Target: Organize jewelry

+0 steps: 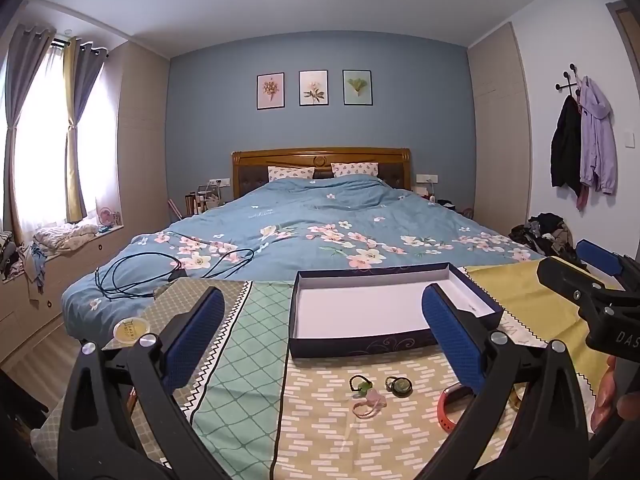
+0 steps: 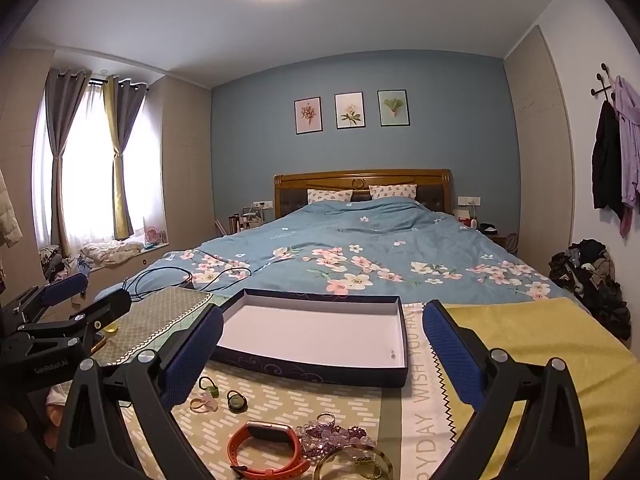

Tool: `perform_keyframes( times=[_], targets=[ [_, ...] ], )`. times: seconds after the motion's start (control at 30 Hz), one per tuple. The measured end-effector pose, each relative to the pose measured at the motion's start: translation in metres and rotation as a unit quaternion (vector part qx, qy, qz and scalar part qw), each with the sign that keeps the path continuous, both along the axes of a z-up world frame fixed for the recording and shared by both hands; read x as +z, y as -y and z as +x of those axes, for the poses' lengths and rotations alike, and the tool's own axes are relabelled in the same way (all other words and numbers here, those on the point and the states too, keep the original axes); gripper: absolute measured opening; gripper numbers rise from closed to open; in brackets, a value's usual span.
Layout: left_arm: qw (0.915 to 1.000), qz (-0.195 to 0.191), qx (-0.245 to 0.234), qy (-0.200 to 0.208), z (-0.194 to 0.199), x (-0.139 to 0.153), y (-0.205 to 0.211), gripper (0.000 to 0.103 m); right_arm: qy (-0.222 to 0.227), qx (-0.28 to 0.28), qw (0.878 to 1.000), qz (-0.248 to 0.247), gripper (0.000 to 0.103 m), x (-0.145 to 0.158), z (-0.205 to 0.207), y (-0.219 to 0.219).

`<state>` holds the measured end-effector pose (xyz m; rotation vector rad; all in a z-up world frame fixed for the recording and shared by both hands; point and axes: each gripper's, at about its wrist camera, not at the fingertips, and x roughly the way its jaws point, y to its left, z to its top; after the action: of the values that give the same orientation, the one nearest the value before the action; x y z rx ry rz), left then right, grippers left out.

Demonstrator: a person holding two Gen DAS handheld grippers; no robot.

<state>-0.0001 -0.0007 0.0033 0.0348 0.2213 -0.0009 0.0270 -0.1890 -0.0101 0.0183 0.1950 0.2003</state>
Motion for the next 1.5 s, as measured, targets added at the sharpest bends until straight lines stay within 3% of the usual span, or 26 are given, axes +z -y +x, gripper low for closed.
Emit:
perform_keyframes(
  times=[1.5],
  targets=[
    [0.9998,0.003,0.004,0.019,-0.012,0.002,0.001,0.097,0.000,0.006,1.000,0.017,0.096,0.001,-0.001,0.008]
  ],
)
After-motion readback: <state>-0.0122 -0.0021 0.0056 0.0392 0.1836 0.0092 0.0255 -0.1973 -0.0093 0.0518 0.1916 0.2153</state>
